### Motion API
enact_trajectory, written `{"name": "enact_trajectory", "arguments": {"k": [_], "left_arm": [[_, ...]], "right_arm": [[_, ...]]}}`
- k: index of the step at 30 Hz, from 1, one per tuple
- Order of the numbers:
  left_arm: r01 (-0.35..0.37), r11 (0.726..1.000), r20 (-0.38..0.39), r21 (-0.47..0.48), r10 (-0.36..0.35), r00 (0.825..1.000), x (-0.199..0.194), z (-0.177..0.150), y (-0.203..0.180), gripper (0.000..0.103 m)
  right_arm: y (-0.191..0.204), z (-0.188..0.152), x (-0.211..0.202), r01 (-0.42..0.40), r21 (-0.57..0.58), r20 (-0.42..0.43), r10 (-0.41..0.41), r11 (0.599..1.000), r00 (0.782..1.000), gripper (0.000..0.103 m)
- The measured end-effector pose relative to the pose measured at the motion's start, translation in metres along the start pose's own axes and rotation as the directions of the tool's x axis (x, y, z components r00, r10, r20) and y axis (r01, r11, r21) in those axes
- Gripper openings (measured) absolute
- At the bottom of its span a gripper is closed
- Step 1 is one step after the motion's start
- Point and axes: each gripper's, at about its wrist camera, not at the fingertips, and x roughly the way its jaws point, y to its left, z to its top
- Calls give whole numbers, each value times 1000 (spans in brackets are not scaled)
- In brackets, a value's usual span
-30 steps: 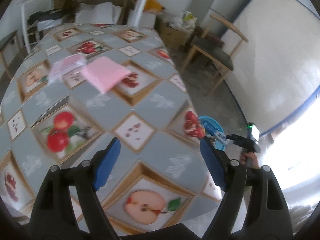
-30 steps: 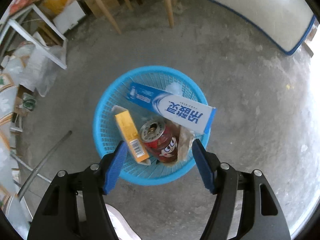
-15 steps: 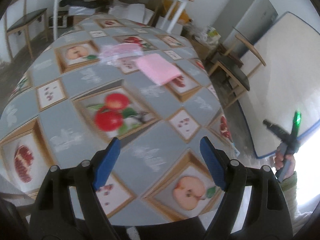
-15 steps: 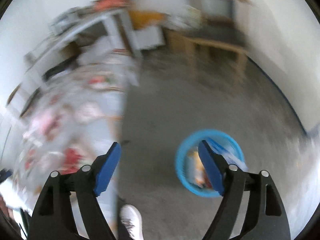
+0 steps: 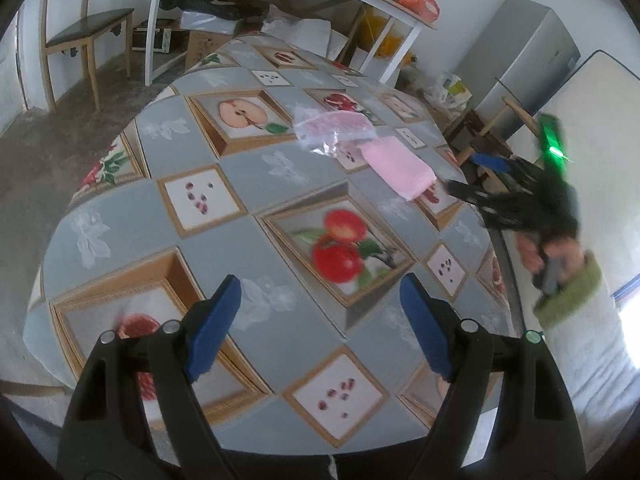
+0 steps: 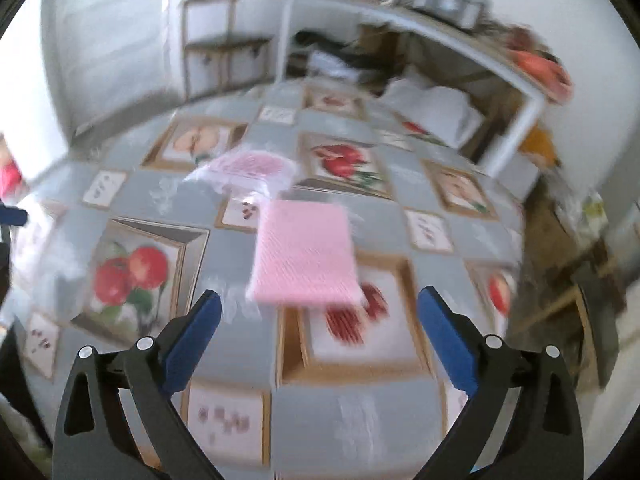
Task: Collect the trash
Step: 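Move both grippers back to the table and grasp the pink mesh sponge with the right gripper, then grasp the clear plastic bag with the left gripper while the right holds the sponge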
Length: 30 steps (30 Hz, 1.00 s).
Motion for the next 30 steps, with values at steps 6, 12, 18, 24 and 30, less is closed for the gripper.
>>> {"name": "enact_trajectory", "arguments": {"k": [6, 12, 18, 24, 30], "left_arm": [[0, 997, -22, 71, 1, 1000, 9, 29, 7, 80], [-126, 961, 76, 247, 110, 991, 35, 99, -12, 83], [-116, 946, 54, 303, 104, 993, 110, 168, -24, 83], [-142, 938, -37, 316, 161, 986, 198, 204, -35, 67], [-56, 965, -143, 255, 95, 985, 207, 194, -40, 50]], "right_arm": [[-12, 32, 65, -42, 26, -144, 45, 999, 989, 95], [-20, 32, 90, -72, 129, -191, 96, 989, 977, 95], [-17, 21, 93, -63, 158, -173, 91, 985, 981, 86], [-15, 13, 88, -56, 187, -143, 83, 981, 986, 79], [-2, 12, 82, -75, 170, -110, 94, 983, 989, 78]]}}
